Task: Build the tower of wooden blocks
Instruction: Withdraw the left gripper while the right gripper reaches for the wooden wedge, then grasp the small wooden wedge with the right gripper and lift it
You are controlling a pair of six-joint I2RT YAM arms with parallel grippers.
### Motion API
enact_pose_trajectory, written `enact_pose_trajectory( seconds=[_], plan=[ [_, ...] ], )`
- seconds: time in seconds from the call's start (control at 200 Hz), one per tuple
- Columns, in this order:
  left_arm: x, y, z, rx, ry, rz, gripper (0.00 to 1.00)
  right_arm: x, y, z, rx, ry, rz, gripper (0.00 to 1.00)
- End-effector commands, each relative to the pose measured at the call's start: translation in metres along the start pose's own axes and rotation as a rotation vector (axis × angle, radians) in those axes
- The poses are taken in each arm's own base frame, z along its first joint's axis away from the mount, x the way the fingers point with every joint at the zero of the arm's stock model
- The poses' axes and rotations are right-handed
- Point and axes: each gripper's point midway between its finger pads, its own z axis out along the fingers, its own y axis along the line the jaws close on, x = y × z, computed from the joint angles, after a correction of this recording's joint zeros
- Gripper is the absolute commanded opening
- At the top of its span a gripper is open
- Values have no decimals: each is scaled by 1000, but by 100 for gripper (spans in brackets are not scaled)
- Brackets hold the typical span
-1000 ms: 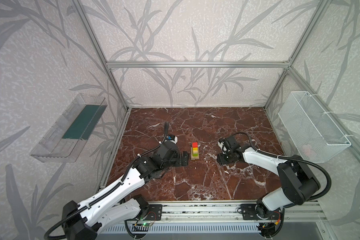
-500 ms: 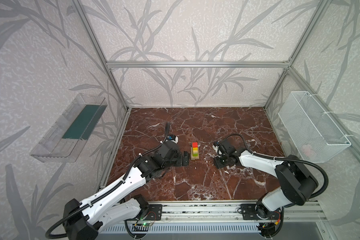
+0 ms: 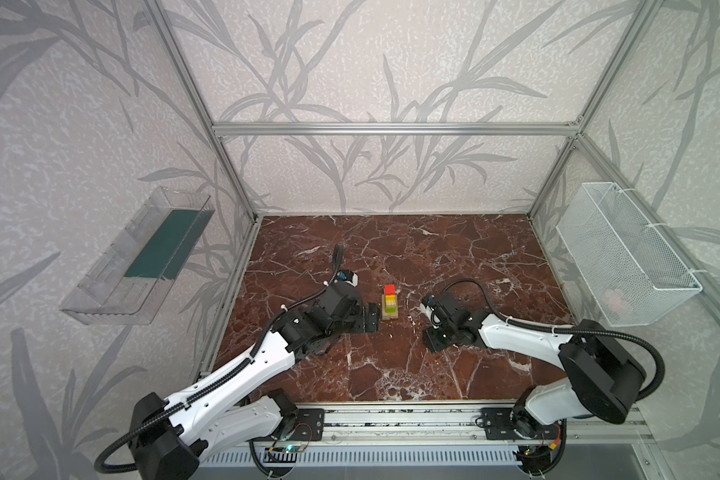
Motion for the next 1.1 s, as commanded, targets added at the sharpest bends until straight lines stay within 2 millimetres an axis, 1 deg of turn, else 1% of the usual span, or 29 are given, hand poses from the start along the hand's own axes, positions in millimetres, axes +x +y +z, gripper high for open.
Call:
enact_pose_trajectory(
  seconds=[0.0, 0.05, 0.09, 0.255, 0.345, 0.425, 0.5, 0.56, 0.705, 0.79, 0.96, 1.095],
  plan=[
    [-7, -2, -4, 5, -21, -4, 100, 7, -2, 0, 36, -15, 49, 53],
    [-8, -3, -4, 6, -22, -4, 100, 6, -10, 1, 83, -22, 75, 53],
    [-8, -3, -4, 7, -22, -3, 100, 5, -13, 2, 99, -24, 83, 53],
    [-8, -3, -4, 4, -19, -2, 100, -1, -11, 7, 146, -39, 90, 51],
    [-8, -2, -5, 1, -22, -1, 99, 1, -14, 9, 196, -17, 89, 49],
    [-8, -2, -5, 2, -23, 0, 100, 5, -16, 11, 221, -12, 109, 45],
    [-9, -2, -6, 2, -25, 1, 100, 6, -16, 10, 234, -19, 114, 43],
    [-9, -3, -6, 5, -25, 3, 100, 8, -18, 8, 252, -14, 116, 43],
    [-10, -4, -6, 7, -23, 6, 100, 10, -18, 1, 254, -19, 117, 43],
    [-10, -4, -6, 7, -24, 6, 100, 11, -17, 0, 249, -20, 120, 43],
    [-10, -5, -6, 13, -23, 3, 99, 13, -15, 1, 244, -6, 113, 40],
    [-9, -4, -6, 11, -23, 6, 100, 9, -11, -2, 221, -20, 109, 36]
  ],
)
